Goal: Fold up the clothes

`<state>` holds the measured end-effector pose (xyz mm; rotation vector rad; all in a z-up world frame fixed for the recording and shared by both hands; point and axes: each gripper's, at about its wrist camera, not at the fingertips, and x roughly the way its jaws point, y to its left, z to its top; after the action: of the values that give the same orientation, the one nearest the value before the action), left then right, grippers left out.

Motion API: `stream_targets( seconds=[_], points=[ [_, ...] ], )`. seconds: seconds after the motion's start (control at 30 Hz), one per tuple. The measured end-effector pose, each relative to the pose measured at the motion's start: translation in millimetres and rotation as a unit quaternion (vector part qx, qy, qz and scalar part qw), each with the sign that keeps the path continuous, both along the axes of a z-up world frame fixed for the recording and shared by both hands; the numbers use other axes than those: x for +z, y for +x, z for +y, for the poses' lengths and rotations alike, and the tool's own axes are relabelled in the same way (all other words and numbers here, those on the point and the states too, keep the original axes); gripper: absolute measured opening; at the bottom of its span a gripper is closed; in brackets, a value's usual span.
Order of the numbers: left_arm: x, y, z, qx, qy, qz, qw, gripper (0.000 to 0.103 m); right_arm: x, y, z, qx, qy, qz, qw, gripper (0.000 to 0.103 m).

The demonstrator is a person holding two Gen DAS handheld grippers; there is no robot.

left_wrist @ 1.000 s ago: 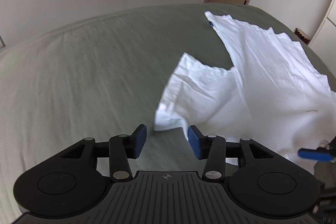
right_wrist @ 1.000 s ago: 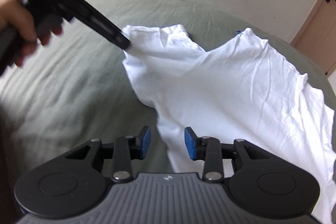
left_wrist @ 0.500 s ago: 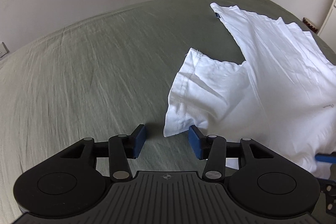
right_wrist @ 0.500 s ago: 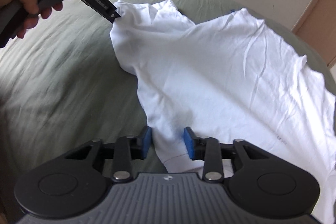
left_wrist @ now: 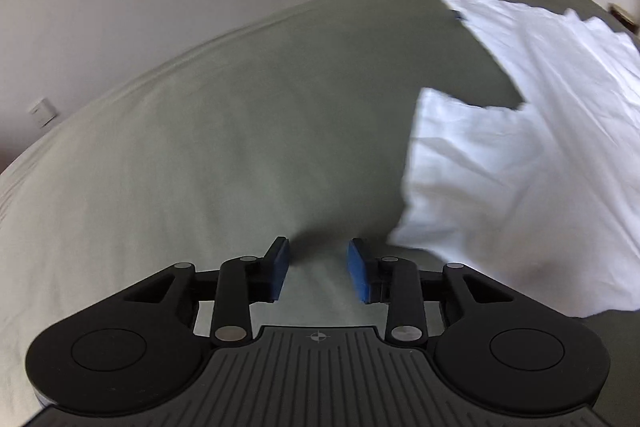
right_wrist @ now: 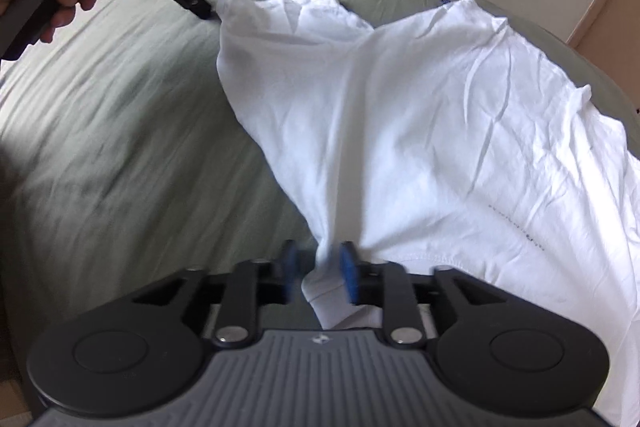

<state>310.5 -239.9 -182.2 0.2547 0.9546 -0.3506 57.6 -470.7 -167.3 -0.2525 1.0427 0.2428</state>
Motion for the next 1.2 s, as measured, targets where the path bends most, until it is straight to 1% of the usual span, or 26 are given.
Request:
stream_targets(
  seconds=[0.07, 0.1, 0.13, 0.17, 0.2, 0.27, 0.4, 0.5, 0.57, 0.67, 0.7, 0.73, 0.8, 0.83, 0.87, 0.9, 0.97, 1.03, 1.1, 1.13, 1.17, 1.2],
  points=[
    [6.9, -0.8, 6.6, -0.004, -0.047, 0.002, 0.9989, 0.034, 7.3, 0.2, -2.9, -0.010, 0.021, -0.011, 1.000, 0.040],
    [10.1, -4.3, 5.1, -0.028, -0.066, -0.005, 0.9974, 0.041, 12.2, 0.7, -4.3, -0.016, 0.034, -0.018, 0.999, 0.041],
    [13.3, -7.8, 3.6, -0.052, -0.085, -0.013, 0.9950, 0.046, 16.1, 1.2, -4.9, -0.018, 0.043, -0.023, 0.999, 0.042],
    [16.3, -11.4, 1.9, -0.076, -0.102, -0.020, 0.9917, 0.052, 18.0, 1.9, -4.8, -0.019, 0.047, -0.023, 0.998, 0.044],
    [15.4, -16.0, -4.8, -0.114, -0.086, -0.027, 0.9894, 0.053, 18.4, 2.1, -4.5, -0.018, 0.047, -0.023, 0.998, 0.044],
    [11.2, -19.3, -12.2, -0.151, -0.056, -0.027, 0.9867, 0.053, 17.9, 1.5, -4.2, -0.017, 0.043, -0.023, 0.999, 0.044],
    [7.5, -13.7, -11.3, -0.165, -0.044, -0.009, 0.9852, 0.053, 17.0, -0.4, -6.5, -0.019, 0.047, -0.022, 0.998, 0.044],
    [6.0, -4.3, -9.8, -0.177, -0.067, 0.014, 0.9817, 0.053, 25.0, -1.1, -11.0, -0.020, 0.055, -0.035, 0.998, 0.044],
    [0.8, 3.3, -13.5, -0.193, -0.075, 0.036, 0.9777, 0.053, 33.4, 0.6, -16.7, -0.027, 0.062, -0.045, 0.997, 0.044],
    [-9.0, 6.7, -20.8, -0.200, -0.059, 0.051, 0.9767, 0.052, 48.6, 5.5, -24.7, -0.042, 0.070, -0.062, 0.995, 0.044],
    [-10.4, 4.4, -23.4, -0.202, -0.054, 0.048, 0.9767, 0.052, 54.2, 7.6, -26.6, -0.045, 0.073, -0.068, 0.994, 0.045],
    [-11.7, 2.2, -25.8, -0.204, -0.050, 0.045, 0.9767, 0.051, 57.3, 9.0, -27.0, -0.046, 0.074, -0.071, 0.994, 0.046],
    [-12.2, -0.6, -27.0, -0.206, -0.047, 0.044, 0.9763, 0.037, 62.9, 12.2, -26.7, -0.046, 0.074, -0.077, 0.993, 0.046],
    [-11.6, -1.2, -28.0, -0.206, -0.046, 0.047, 0.9763, 0.033, 65.2, 14.2, -25.5, -0.044, 0.073, -0.079, 0.993, 0.046],
    [-10.2, -1.5, -28.4, -0.205, -0.044, 0.051, 0.9765, 0.022, 66.4, 15.7, -23.9, -0.042, 0.072, -0.080, 0.993, 0.046],
    [-8.8, -1.8, -28.6, -0.203, -0.043, 0.055, 0.9767, 0.015, 67.1, 16.9, -22.0, -0.040, 0.072, -0.082, 0.993, 0.046],
    [-2.7, -3.9, -26.8, -0.186, -0.038, 0.067, 0.9795, 0.011, 66.9, 17.6, -18.7, -0.035, 0.071, -0.083, 0.993, 0.046],
    [5.1, -9.1, -25.0, -0.179, -0.033, 0.070, 0.9807, 0.010, 66.4, 17.8, -15.4, -0.031, 0.070, -0.083, 0.994, 0.046],
    [11.8, -14.8, -24.8, -0.173, -0.017, 0.075, 0.9819, 0.009, 65.1, 18.3, -12.8, -0.027, 0.069, -0.082, 0.994, 0.046],
    [12.1, -16.5, -25.4, -0.173, 0.000, 0.075, 0.9822, 0.010, 63.8, 18.8, -12.3, -0.026, 0.070, -0.080, 0.994, 0.046],
    [8.6, -16.7, -25.9, -0.167, 0.028, 0.074, 0.9829, 0.011, 62.4, 19.5, -11.8, -0.026, 0.070, -0.078, 0.994, 0.046],
    [3.7, -15.7, -24.8, -0.161, 0.043, 0.073, 0.9833, 0.011, 61.2, 19.8, -11.4, -0.028, 0.069, -0.077, 0.994, 0.046]
  ],
)
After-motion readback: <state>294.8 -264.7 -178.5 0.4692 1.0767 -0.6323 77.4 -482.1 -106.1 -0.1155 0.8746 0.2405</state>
